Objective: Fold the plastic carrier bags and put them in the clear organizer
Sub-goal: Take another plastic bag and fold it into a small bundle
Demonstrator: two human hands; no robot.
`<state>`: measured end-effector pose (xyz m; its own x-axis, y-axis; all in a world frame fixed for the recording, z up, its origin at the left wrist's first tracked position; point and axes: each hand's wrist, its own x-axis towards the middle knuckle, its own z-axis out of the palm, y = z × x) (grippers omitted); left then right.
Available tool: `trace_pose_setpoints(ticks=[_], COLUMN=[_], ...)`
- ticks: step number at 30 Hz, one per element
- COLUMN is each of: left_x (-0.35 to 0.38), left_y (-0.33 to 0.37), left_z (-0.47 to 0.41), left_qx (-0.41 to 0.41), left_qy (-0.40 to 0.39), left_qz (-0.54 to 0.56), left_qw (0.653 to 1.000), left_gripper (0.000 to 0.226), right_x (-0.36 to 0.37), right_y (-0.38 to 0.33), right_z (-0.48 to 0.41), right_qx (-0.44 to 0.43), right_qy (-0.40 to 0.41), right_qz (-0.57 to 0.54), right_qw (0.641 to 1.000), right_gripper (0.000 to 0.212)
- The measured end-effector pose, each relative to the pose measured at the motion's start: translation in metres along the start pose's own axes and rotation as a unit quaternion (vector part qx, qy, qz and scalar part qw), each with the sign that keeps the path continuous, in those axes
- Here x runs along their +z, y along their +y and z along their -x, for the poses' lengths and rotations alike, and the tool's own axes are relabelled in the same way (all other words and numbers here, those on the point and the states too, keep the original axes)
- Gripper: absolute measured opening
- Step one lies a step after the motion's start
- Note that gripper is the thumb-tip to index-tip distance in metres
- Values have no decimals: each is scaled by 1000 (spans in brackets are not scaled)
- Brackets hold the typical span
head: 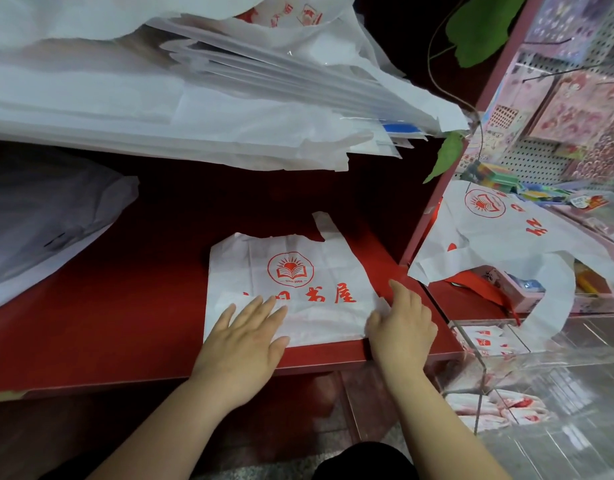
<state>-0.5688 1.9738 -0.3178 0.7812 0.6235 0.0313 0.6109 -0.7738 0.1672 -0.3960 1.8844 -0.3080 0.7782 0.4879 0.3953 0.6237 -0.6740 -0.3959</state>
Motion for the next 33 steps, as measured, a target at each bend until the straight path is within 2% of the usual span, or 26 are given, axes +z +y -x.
trace_pose_setpoints(ticks=[2,4,6,8,11,14,16,18,20,23,25,26,27,28,30,33], left_x=[2,0,0,-1,-1,3,5,9,13,13,6,1,-4,-10,-16,-12], left_y=[0,1,3,4,1,-4,-9,-12,-16,-24,-27,-28,-30,-30,-33,-47], left_z=[0,1,0,1,1,9,15,22,27,32,31,28,23,18,7,-5], left_qx=[3,5,-2,-7,3,28,48,56,58,65,60,48,30,5,-36,-65], left_qy=[9,13,3,11,67,86,134,188,217,256,272,282,286,277,225,112], left_qz=[-4,7,3,-5,-33,10,18,22,37,88,141,165,181,185,162,132], left_qw=[1000,1000,1000,1000,997,996,990,980,974,960,950,944,941,943,960,983], left_gripper=[104,104,104,104,95,81,79,77,75,74,71,66,63,65,66,42], right_x=[6,13,17,17,15,7,2,-2,-8,-13,-10,-8,-8,-4,-3,2], right_y=[-5,-16,-27,-28,-15,4,18,29,33,30,20,11,-1,-10,-34,-51], right_z=[7,21,35,42,35,22,15,9,4,0,0,4,8,12,23,34], right_qx=[-125,-256,-328,-329,-296,-276,-247,-228,-208,-195,-190,-207,-228,-267,-336,-368], right_qy=[64,22,-51,-108,-139,-171,-185,-202,-213,-200,-148,-105,-97,-104,-189,-258], right_qz=[11,-9,-32,-13,-10,-16,-18,-4,24,85,101,84,45,-1,-71,-69], right_qw=[990,966,943,938,945,946,951,952,954,957,965,969,968,958,920,891], right_gripper=[34,25,25,35,44,61,81,91,85,60,51,51,48,43,42,49])
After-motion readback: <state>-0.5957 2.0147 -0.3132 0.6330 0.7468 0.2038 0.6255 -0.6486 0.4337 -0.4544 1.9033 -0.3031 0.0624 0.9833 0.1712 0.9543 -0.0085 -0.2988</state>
